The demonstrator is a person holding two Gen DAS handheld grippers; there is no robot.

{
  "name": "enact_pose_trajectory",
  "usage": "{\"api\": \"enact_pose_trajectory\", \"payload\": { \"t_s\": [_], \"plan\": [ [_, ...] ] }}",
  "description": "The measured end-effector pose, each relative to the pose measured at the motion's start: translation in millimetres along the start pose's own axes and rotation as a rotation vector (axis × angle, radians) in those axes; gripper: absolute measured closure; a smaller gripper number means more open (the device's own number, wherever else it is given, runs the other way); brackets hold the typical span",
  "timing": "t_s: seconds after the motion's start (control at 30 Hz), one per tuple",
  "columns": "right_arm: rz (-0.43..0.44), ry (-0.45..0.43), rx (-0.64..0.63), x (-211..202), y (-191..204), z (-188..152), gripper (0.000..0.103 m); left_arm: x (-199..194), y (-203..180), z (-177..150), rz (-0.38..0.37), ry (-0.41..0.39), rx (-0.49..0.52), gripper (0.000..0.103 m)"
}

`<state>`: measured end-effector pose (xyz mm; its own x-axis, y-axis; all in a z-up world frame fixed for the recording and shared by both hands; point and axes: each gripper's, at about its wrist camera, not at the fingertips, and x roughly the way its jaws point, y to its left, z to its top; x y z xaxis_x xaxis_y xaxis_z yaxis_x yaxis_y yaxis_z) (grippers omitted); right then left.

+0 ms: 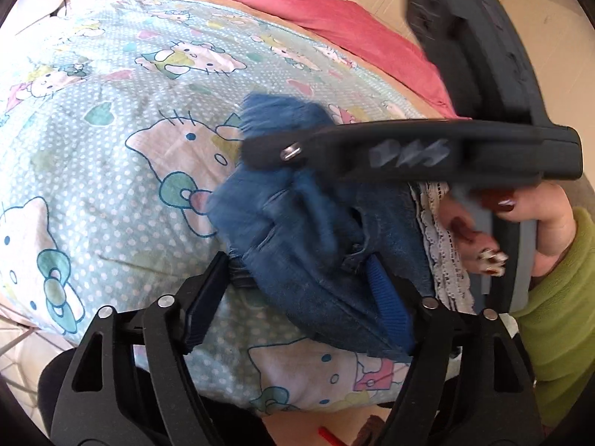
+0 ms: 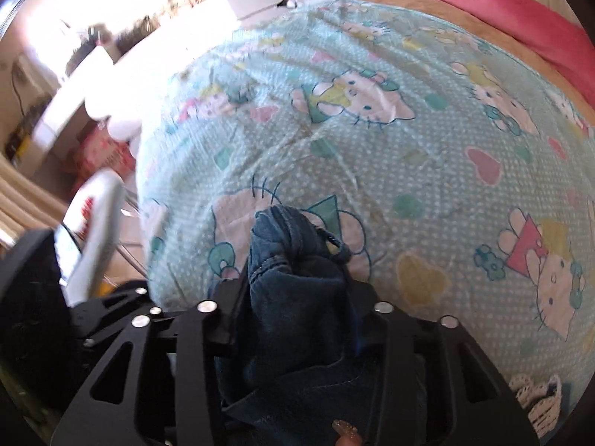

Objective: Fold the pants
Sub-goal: 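Lift and fold the waistband over toward the leg hems with the right gripper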

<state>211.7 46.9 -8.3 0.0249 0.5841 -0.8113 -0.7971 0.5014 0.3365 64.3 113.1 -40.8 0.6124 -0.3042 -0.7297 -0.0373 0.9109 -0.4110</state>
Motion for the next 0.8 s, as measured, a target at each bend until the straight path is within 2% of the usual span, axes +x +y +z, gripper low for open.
{"api": "enact_pose_trajectory", "payload": {
  "t_s": [0.1,0.23,0.33,0.4,0.53,0.6,0.67,0.8],
  "plan": [
    [0.078,-0.082,0.058,-35,-16,-7,0.071,-6,-2,-1,-0.046,-0.010,-0.023,0.023],
    [0.090,-0.168,0.033,-81,-21,-23,0.071,-10,-16,-1,-0.111,-0.006,-0.007,0.015],
    [0.098,-0.221,0.014,-114,-25,-36,0.071,-2,-29,3,-0.204,0.034,-0.031,0.011],
    [0.099,-0.247,0.015,-129,-28,-46,0.071,6,-44,6,-0.255,0.054,-0.024,0.011],
    [0.081,-0.298,0.035,-159,-43,-73,0.071,13,-79,10,-0.309,0.056,0.011,0.012],
    [0.027,-0.320,0.051,-172,-53,-90,0.061,7,-101,10,-0.352,0.044,0.061,0.012],
    [-0.017,-0.346,0.104,-186,-70,-110,0.042,3,-123,6,-0.365,0.045,0.125,0.012],
    [-0.111,-0.355,0.250,-204,-106,-157,0.040,9,-161,-19,-0.375,0.109,0.264,0.012]
  ]
}}
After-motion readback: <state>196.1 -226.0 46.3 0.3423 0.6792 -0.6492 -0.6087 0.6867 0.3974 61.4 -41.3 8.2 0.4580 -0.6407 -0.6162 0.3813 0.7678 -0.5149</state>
